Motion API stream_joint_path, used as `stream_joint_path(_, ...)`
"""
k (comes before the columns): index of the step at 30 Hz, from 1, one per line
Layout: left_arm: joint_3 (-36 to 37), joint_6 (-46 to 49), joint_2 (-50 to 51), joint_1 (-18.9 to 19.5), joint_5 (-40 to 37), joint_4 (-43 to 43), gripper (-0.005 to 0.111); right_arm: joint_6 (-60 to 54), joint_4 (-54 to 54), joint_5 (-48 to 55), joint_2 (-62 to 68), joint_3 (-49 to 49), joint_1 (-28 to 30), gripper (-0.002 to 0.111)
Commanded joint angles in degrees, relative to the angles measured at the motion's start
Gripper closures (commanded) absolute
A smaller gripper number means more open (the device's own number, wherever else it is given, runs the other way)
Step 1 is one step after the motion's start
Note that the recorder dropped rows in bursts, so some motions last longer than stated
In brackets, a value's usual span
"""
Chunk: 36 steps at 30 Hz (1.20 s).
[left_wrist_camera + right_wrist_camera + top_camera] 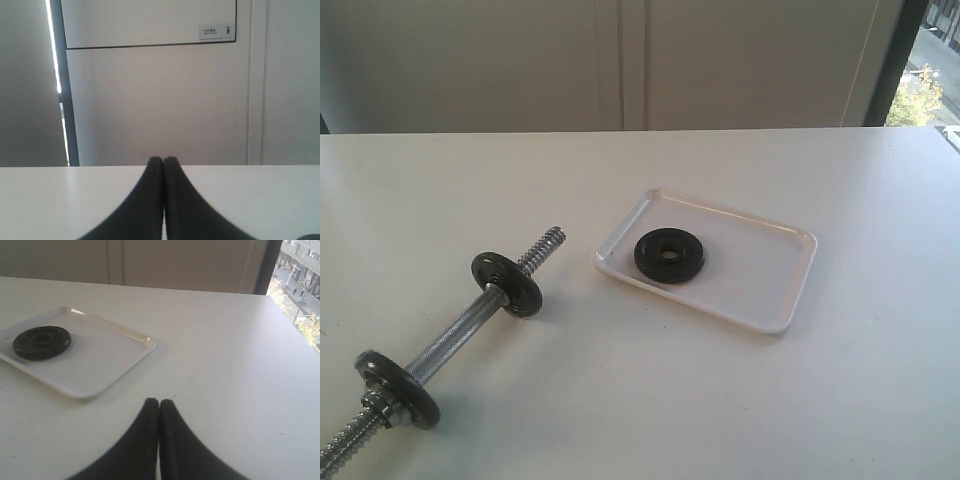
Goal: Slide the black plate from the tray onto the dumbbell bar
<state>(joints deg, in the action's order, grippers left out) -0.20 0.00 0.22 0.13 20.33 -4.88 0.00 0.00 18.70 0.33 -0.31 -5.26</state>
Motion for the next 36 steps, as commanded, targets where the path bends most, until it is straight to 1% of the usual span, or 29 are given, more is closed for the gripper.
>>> stream_joint_path(1, 0.2, 0.0, -0.2, -0.3, 2.1, -0.6, 0.107, 0.0, 0.0, -1.0, -0.3, 0.3, 0.2, 0.108)
stream_joint_path(25, 0.2, 0.0, -0.2, -0.3, 2.1, -0.6, 0.107, 0.0, 0.0, -1.0, -0.3, 0.3, 0.2, 0.108)
stream_joint_path(28, 0.2, 0.0, -0.2, -0.3, 0.1, -0.6, 0.107, 0.0, 0.0, -1.0, -0.3, 0.3, 0.2, 0.108)
stream_joint_path(32, -4.1, 0.0, -0.2, -0.3, -4.4, -0.6, 0.107, 0.0, 0.0, -1.0, -0.3, 0.3, 0.2, 0.108)
stream_joint_path(36, -7.9, 0.0, -0.2, -0.3, -5.0, -0.6, 0.107, 0.0, 0.0, -1.0, -0.3, 0.3, 0.2, 0.108)
